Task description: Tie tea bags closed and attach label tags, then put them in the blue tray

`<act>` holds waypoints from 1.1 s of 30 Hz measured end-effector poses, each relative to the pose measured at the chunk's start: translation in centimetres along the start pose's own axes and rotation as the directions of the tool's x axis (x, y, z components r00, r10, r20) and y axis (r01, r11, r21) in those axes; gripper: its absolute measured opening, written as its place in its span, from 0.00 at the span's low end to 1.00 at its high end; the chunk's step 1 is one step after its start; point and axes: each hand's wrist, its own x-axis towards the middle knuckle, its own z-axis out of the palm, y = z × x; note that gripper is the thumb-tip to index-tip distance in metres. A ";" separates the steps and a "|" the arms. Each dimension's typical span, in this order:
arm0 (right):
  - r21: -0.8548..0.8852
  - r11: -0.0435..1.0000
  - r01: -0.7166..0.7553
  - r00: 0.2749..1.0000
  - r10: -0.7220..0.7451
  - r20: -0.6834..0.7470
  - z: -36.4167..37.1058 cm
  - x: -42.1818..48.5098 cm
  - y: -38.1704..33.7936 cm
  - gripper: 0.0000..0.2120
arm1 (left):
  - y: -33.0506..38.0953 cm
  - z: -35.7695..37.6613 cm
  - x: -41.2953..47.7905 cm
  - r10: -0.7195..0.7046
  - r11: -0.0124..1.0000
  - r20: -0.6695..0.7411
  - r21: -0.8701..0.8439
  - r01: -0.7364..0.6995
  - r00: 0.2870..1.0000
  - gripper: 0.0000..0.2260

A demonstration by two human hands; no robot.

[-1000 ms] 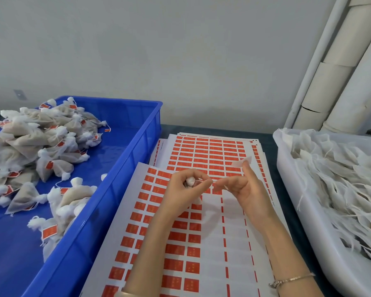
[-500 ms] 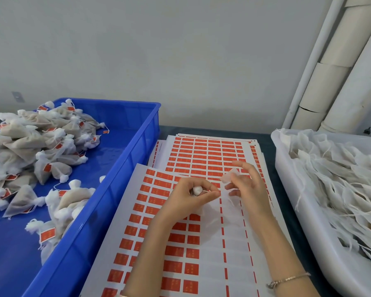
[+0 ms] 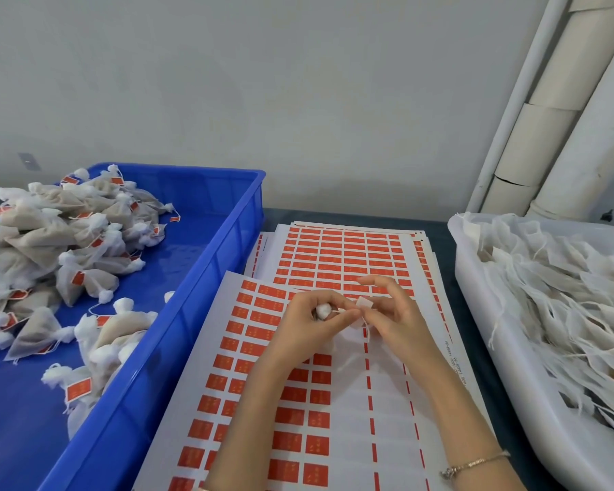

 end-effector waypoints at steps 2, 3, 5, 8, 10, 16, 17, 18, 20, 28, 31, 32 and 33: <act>0.001 1.000 0.005 1.000 -0.005 0.007 0.0 0.0 0.0 0.16 | -0.1 -0.1 0.0 -0.003 1.000 -0.017 0.006 0.003 1.000 0.02; 0.004 1.000 0.005 1.000 -0.005 0.008 0.0 0.0 0.1 0.16 | -0.2 -0.1 0.1 -0.003 1.000 -0.028 0.010 0.003 1.000 0.03; 0.009 1.000 0.004 1.000 -0.004 0.008 0.0 0.1 0.2 0.16 | -0.2 -0.2 0.1 -0.002 1.000 -0.046 0.022 0.003 0.999 0.04; 0.006 1.000 0.009 1.000 -0.009 0.007 0.0 0.1 0.2 0.15 | -0.3 -0.3 0.1 -0.008 0.999 -0.069 0.032 0.010 0.998 0.05; 0.014 1.000 0.010 1.000 -0.010 0.003 0.0 0.1 0.3 0.14 | -0.3 -0.3 0.2 -0.012 0.999 -0.074 0.041 0.015 0.997 0.06; 0.028 1.000 -0.001 1.000 0.001 0.005 0.0 0.1 0.3 0.13 | -0.2 -0.1 0.1 -0.026 0.998 -0.054 0.060 0.029 0.998 0.06; 0.034 0.999 -0.003 1.000 0.003 0.012 -0.1 0.1 0.2 0.13 | -0.2 -0.1 0.1 -0.030 0.997 -0.058 0.066 0.034 0.998 0.06; 0.041 0.999 -0.006 1.000 0.005 0.019 -0.1 0.0 0.2 0.13 | -0.2 -0.1 0.1 -0.032 0.997 -0.067 0.071 0.037 0.997 0.06; 0.064 0.998 -0.019 0.999 0.017 0.032 -0.1 0.0 0.1 0.12 | -0.1 -0.1 0.0 -0.027 0.997 -0.092 0.072 0.034 0.995 0.07; 0.140 0.989 -0.048 0.998 0.054 -0.042 0.0 0.0 -1.0 0.23 | 0.0 -0.2 0.3 -0.032 0.998 -0.210 0.048 0.043 0.977 0.02; -0.027 1.000 0.007 0.997 -0.009 -0.072 0.1 -0.2 -0.7 0.19 | 0.1 -0.2 0.2 -0.033 0.999 -0.229 0.024 0.039 0.973 0.03; -0.050 0.999 0.010 0.997 -0.014 -0.073 0.2 -0.3 -0.6 0.17 | 0.1 -0.2 0.3 -0.034 0.999 -0.233 0.027 0.042 0.972 0.04; -0.068 0.998 0.009 0.997 -0.015 -0.075 0.2 -0.3 -0.4 0.16 | 0.0 -0.2 0.3 -0.037 0.998 -0.238 0.031 0.046 0.971 0.04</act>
